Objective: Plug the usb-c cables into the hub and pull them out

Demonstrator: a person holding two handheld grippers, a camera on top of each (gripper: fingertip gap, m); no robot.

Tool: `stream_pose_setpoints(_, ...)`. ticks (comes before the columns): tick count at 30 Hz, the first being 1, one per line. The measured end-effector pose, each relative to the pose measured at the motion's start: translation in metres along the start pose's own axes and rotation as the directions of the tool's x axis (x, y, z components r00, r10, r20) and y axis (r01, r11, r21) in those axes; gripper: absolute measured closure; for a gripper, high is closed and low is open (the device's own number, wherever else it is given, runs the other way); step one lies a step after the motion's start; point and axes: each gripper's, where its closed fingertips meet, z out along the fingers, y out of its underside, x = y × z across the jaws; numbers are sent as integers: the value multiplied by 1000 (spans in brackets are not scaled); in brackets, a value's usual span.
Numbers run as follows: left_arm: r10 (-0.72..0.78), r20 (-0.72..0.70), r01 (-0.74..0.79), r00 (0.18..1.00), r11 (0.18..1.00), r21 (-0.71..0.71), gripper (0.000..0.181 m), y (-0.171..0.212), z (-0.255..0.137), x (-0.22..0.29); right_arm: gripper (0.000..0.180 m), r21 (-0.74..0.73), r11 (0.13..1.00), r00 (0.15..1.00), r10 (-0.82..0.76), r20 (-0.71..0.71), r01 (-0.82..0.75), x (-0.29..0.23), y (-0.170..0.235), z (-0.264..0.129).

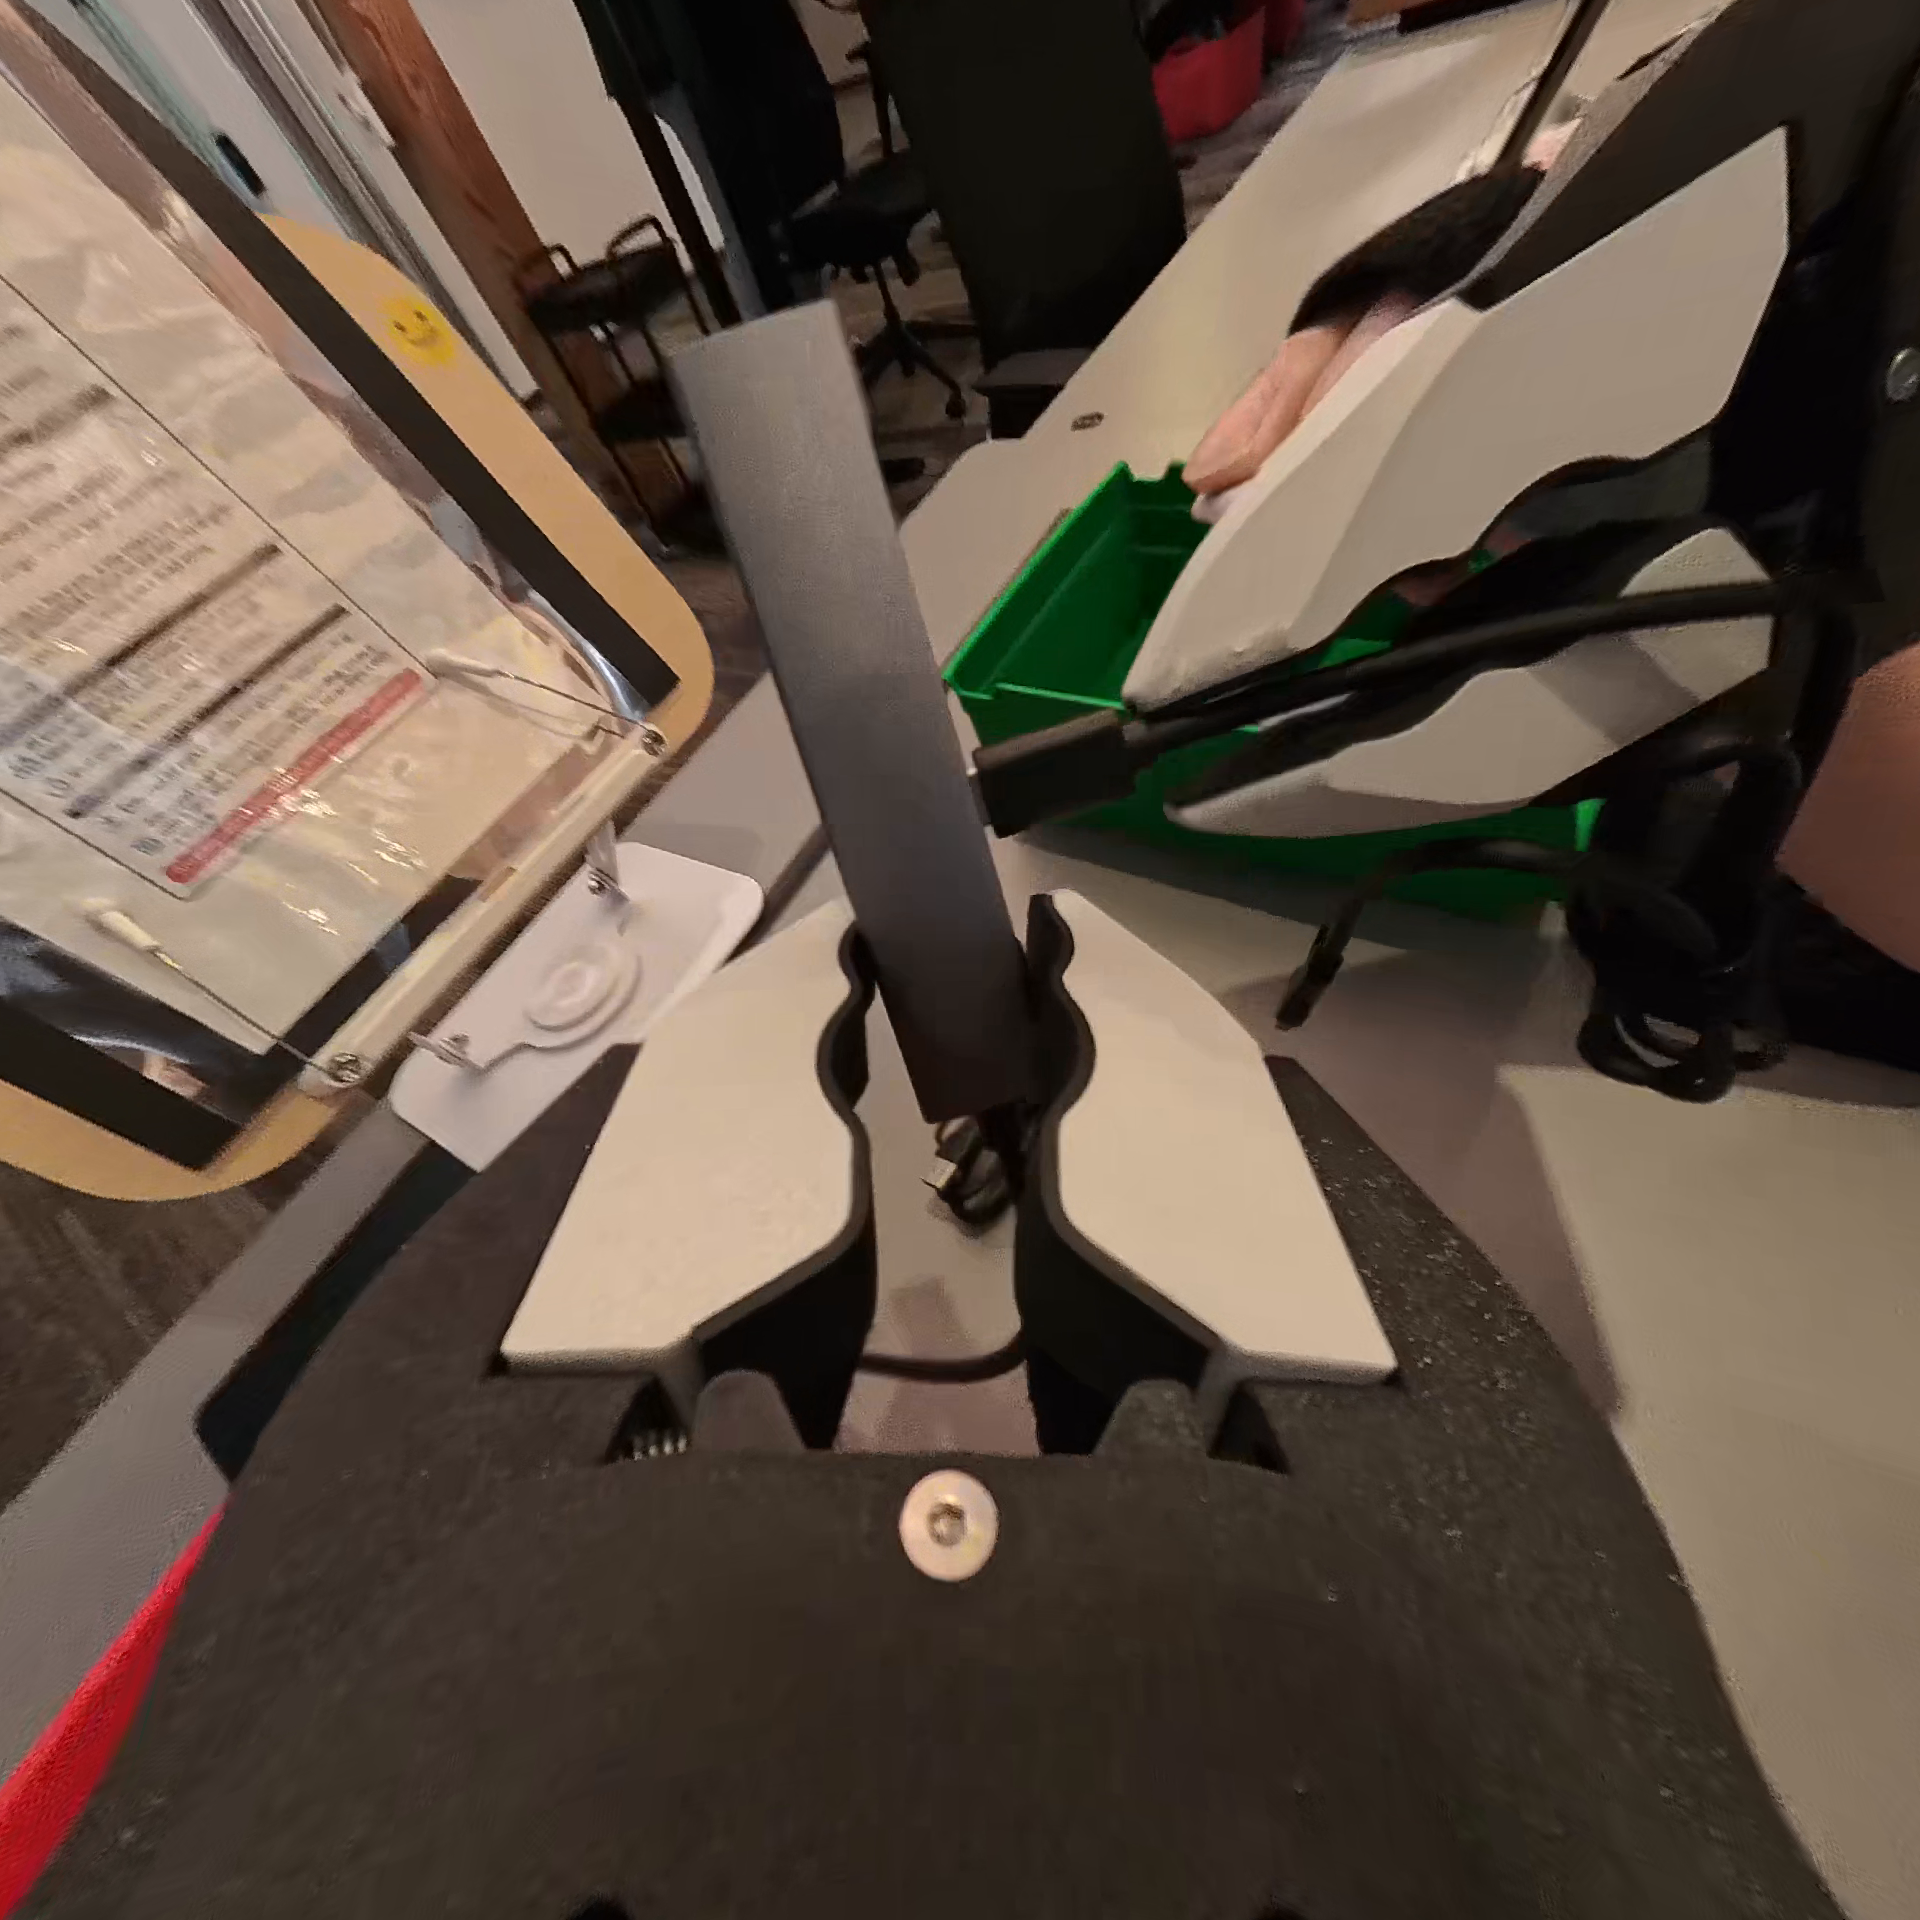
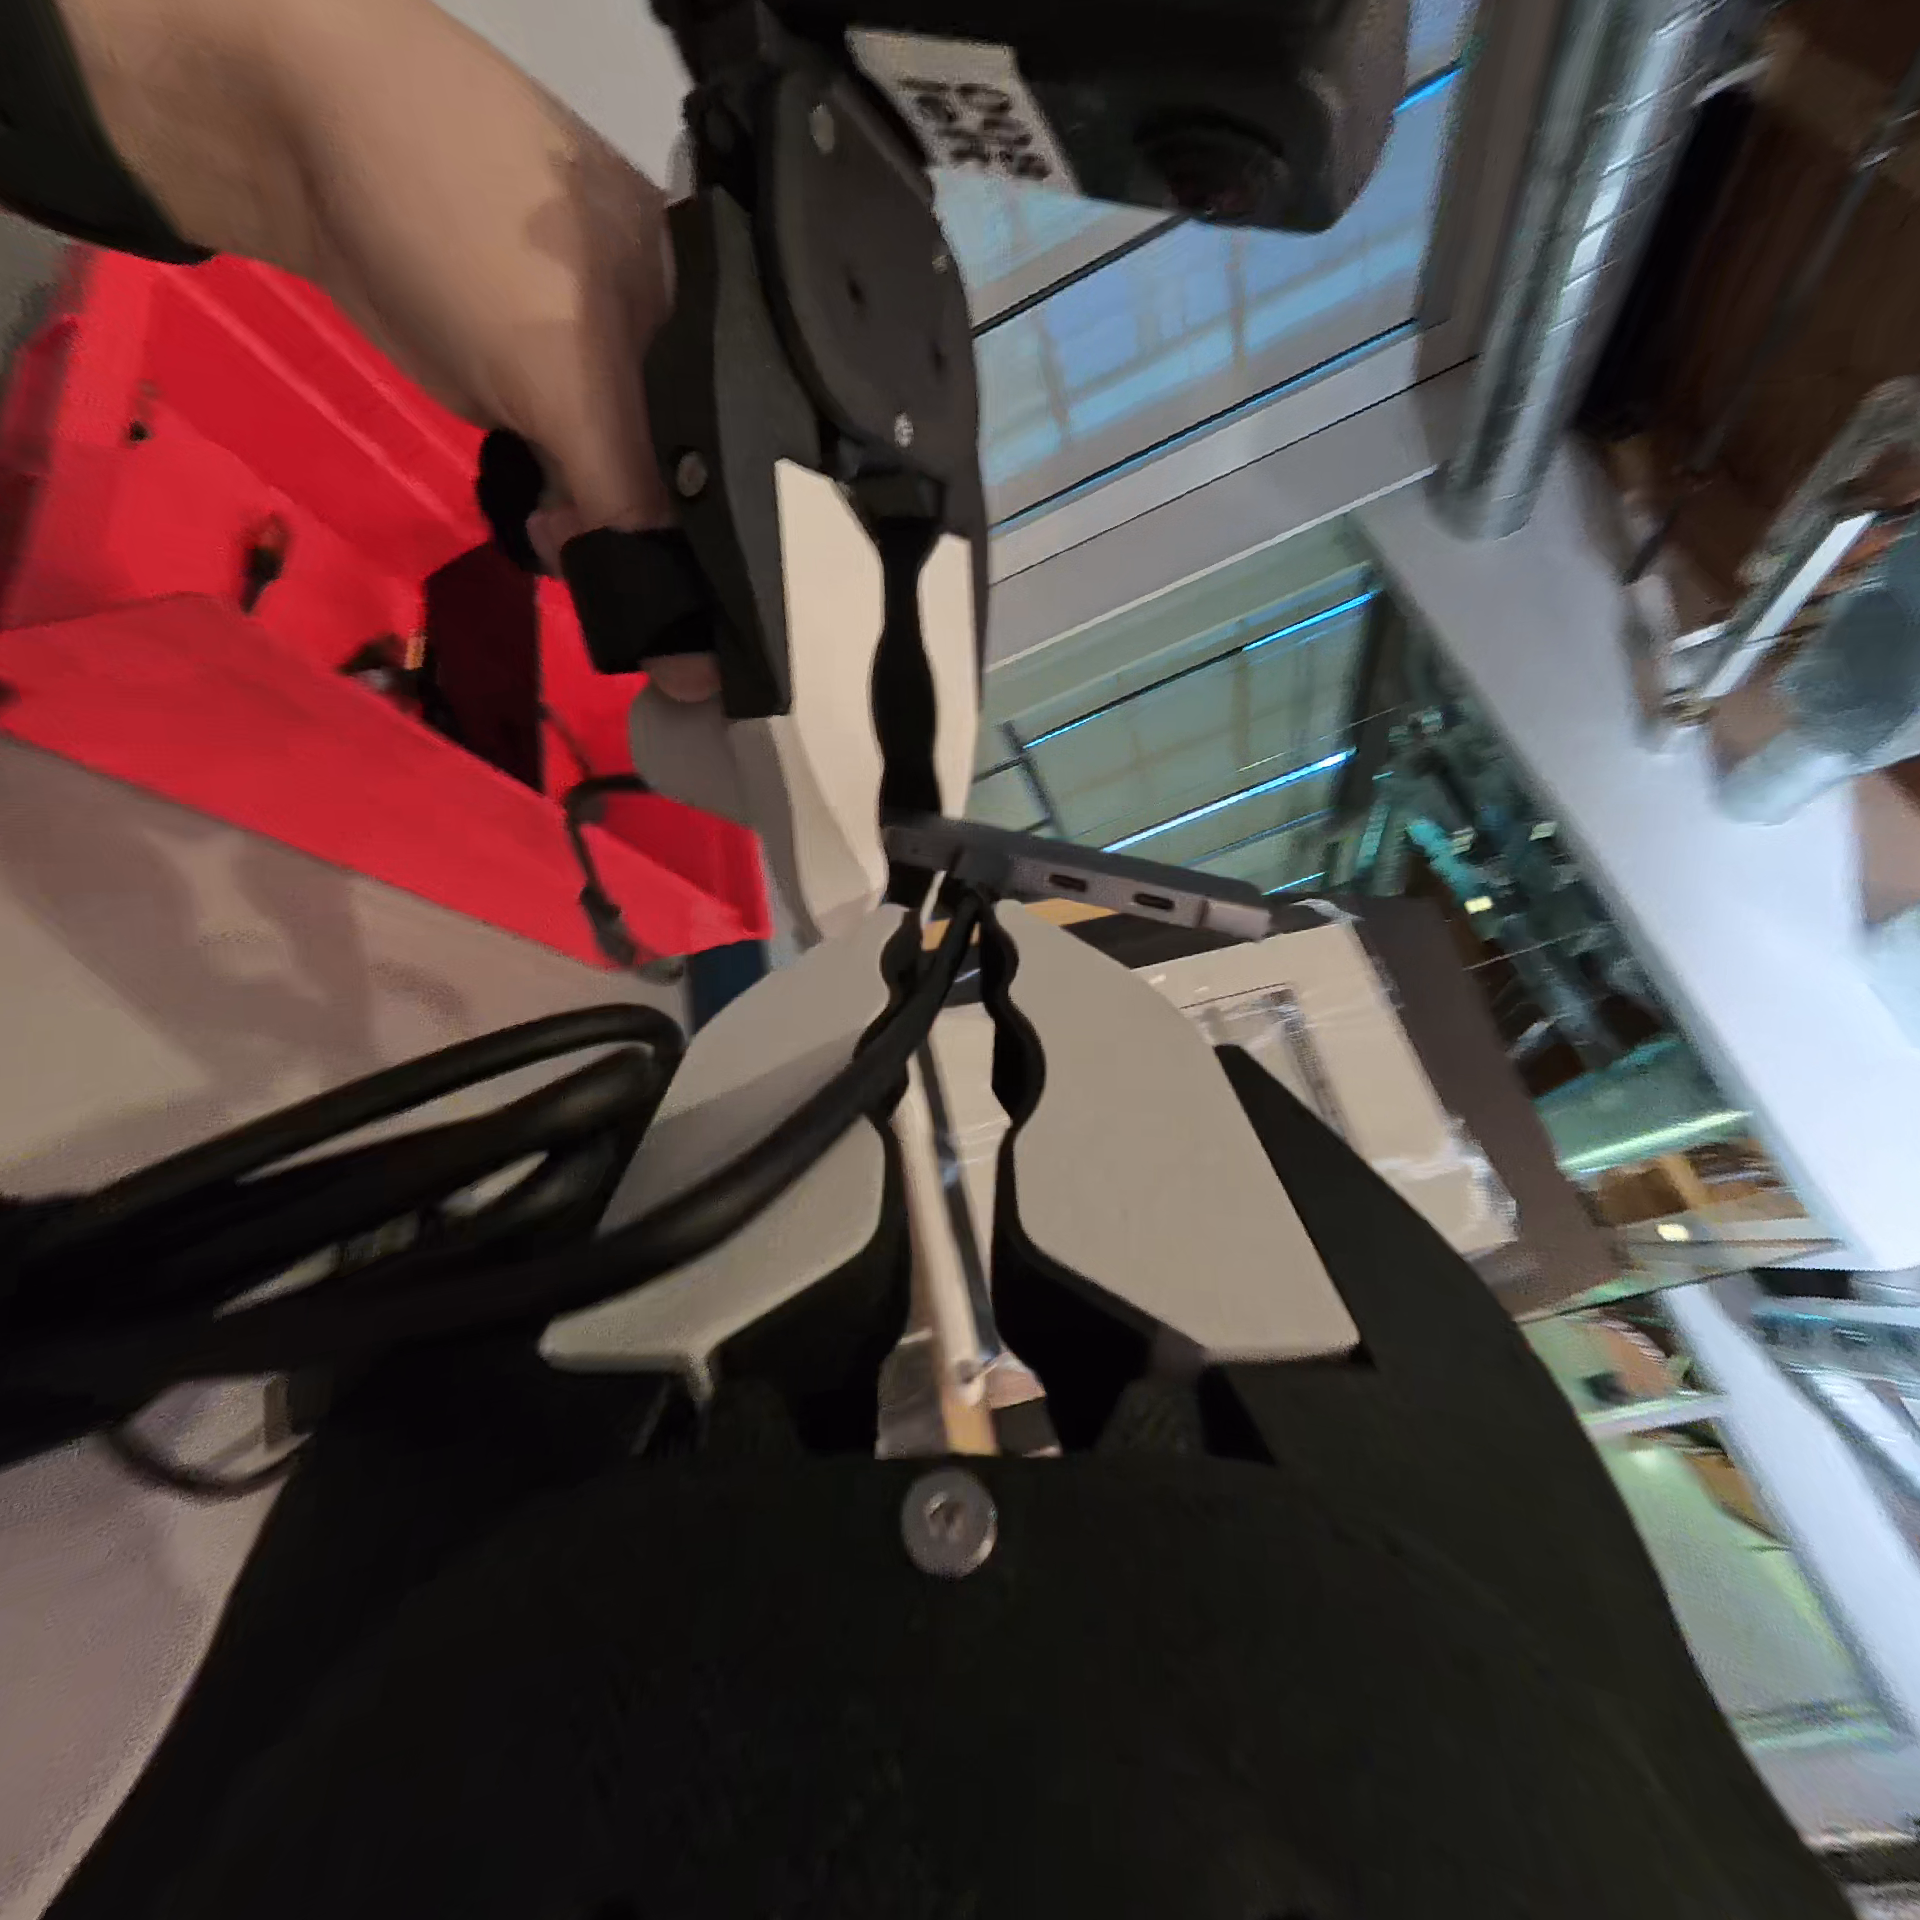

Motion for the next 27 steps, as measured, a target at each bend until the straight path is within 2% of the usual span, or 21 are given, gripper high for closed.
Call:
stream_pose_setpoints(3, -82, -36, 81, 996, 996, -31, 156, 3, -1, -1, 160, -110, 994, 992, 37, 124, -23, -13, 14, -3)
stream_pose_setpoints(5, -119, -56, 116, 991, 992, -50, 158, 6, -4, -3, 160, -151, 988, 989, 36, 141, -15, -13, 22, -10)
stream_pose_setpoints(10, -51, -102, 26, 993, 972, -233, 160, 35, -11, 7, 156, -161, 965, 948, 238, 212, -207, -6, 33, -34)
stream_pose_setpoints(13, 15, -266, -104, 964, 941, -323, 160, 52, -9, 41, 155, -178, 935, 928, 335, 161, -307, 6, 52, -41)
stream_pose_setpoints(18, 27, -554, -277, 832, 886, -372, 160, 69, 1, 112, 155, -268, 886, 917, 398, 16, -379, 27, 84, -51)
stream_pose_setpoints(23, -7, -673, -406, 740, 793, -454, 160, 100, 29, 159, 155, -270, 863, 897, 443, 0, -426, 29, 92, -50)
stream_pose_setpoints(27, -54, -718, -444, 694, 753, -486, 160, 123, 50, 182, 155, -367, 832, 896, 444, -8, -416, 19, 113, -47)
